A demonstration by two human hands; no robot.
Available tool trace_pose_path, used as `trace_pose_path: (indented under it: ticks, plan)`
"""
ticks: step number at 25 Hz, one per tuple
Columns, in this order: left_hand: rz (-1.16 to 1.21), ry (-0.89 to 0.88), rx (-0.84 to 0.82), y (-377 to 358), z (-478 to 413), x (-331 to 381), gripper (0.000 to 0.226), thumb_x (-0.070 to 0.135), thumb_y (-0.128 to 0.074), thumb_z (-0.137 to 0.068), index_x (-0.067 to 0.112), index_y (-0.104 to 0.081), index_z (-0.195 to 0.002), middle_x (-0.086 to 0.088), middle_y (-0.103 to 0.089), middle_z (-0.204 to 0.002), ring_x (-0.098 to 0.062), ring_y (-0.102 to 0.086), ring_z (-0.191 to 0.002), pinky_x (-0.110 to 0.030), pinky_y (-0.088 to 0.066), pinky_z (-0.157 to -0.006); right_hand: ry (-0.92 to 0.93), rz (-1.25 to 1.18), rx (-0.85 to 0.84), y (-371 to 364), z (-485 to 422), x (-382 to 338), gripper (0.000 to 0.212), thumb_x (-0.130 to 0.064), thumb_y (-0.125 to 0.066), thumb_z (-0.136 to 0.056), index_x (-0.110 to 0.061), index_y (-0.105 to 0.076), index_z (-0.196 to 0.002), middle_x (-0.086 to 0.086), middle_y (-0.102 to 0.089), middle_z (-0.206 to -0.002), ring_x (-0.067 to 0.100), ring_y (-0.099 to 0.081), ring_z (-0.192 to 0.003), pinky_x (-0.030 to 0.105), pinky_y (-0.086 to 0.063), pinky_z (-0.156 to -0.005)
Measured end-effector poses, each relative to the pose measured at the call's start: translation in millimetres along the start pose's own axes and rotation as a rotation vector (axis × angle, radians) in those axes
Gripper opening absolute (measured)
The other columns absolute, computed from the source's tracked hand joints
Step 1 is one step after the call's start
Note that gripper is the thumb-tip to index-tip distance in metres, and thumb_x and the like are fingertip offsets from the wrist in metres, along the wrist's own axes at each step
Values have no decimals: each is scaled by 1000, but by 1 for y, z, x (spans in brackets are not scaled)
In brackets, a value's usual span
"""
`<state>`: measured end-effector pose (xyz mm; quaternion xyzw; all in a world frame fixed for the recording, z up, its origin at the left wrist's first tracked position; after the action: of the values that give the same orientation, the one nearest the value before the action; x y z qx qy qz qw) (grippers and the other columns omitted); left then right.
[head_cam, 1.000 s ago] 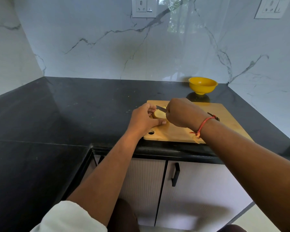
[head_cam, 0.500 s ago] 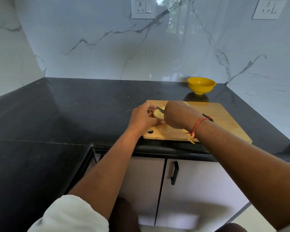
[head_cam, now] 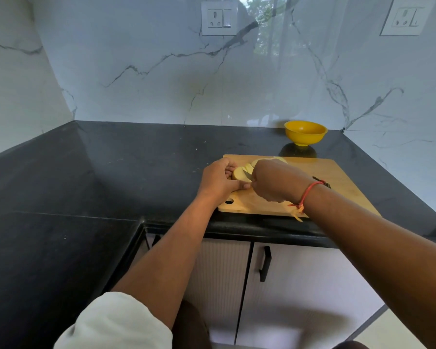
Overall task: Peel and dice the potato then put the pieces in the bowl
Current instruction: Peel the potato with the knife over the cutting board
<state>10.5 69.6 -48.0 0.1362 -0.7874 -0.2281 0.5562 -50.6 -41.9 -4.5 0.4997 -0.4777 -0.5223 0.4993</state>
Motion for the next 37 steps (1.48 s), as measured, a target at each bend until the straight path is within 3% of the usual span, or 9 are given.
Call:
trace_pose_path:
  ticks: [2, 7, 11, 14, 18, 24, 30, 34, 37]
  plan:
    - [-6, 1, -2, 0, -1, -1, 63, 25, -92, -66, 14, -62, -121, 5, -65, -111, -8, -61, -103, -21, -52, -93, -33, 8, -2, -4, 5, 5, 25, -20, -54, -101, -11, -66, -121, 2, -57, -79, 12, -54, -68, 23, -41, -57]
    - [-20, 15, -6, 0, -1, -1, 63, 26, -91, -67, 15, -61, -122, 6, -64, -111, -7, -60, -101, -15, -49, -87, -25, -7, -7, -7, 16, 13, 29, -21, -54, -101, -14, -65, -126, 3, -62, -90, 15, -58, -76, 27, -50, -71]
    - [-18, 10, -2, 0, -2, -2, 63, 25, -92, -66, 15, -62, -121, 5, -65, -112, -7, -61, -102, -16, -50, -87, -3, 13, 2, -10, 33, 18, 24, -22, -52, -101, -15, -68, -119, 1, -62, -89, 13, -59, -76, 24, -50, -68]
    - [-14, 13, -12, -1, -2, -3, 64, 25, -92, -66, 15, -61, -122, 5, -65, -114, -7, -61, -104, -17, -50, -89, 21, 41, -10, -17, 42, 20, 28, -26, -52, -103, -18, -65, -126, -1, -62, -91, 13, -60, -83, 27, -54, -81]
    - [19, 28, -34, -2, -2, -4, 66, 24, -91, -68, 15, -60, -126, 5, -64, -118, -7, -60, -109, -17, -49, -93, 82, 175, -18, -24, 54, 26, 38, -22, -59, -100, -23, -53, -138, -1, -54, -89, 16, -59, -87, 33, -56, -86]
    - [84, 50, -51, -1, 0, -7, 64, 22, -91, -67, 17, -61, -123, 8, -64, -114, -4, -59, -106, -12, -48, -86, 89, 255, 143, -24, 56, 51, 60, -19, -66, -95, -32, -37, -146, 3, -61, -101, 18, -60, -82, 36, -59, -77]
    - [102, 57, -47, 0, 2, -7, 63, 23, -91, -67, 18, -61, -122, 8, -64, -115, -5, -60, -107, -18, -51, -92, 53, 32, 259, -12, 48, 59, 30, -28, -44, -104, -31, -60, -130, -1, -65, -89, 14, -60, -76, 34, -59, -75]
    - [98, 59, -33, 1, 3, -6, 63, 25, -91, -67, 18, -62, -122, 8, -65, -114, -5, -61, -106, -21, -52, -94, 52, -103, 306, 4, 52, 46, 32, -32, -45, -101, -29, -67, -124, 0, -65, -82, 13, -57, -70, 31, -55, -68]
    - [108, 54, -23, 2, 4, -6, 64, 25, -92, -66, 19, -61, -122, 9, -65, -114, -5, -61, -105, -20, -52, -93, 38, -73, 342, 18, 38, 35, 35, -32, -45, -101, -25, -66, -128, 4, -69, -93, 19, -60, -79, 34, -55, -72]
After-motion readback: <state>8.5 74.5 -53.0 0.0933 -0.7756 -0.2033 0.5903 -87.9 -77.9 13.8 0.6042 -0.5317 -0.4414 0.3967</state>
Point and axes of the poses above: each hand's wrist, its own z-axis away from the middle knuckle, its own y-axis out of the back of the hand, x = y × z, the point moved 9 cm from there along -z, towards the middle knuckle
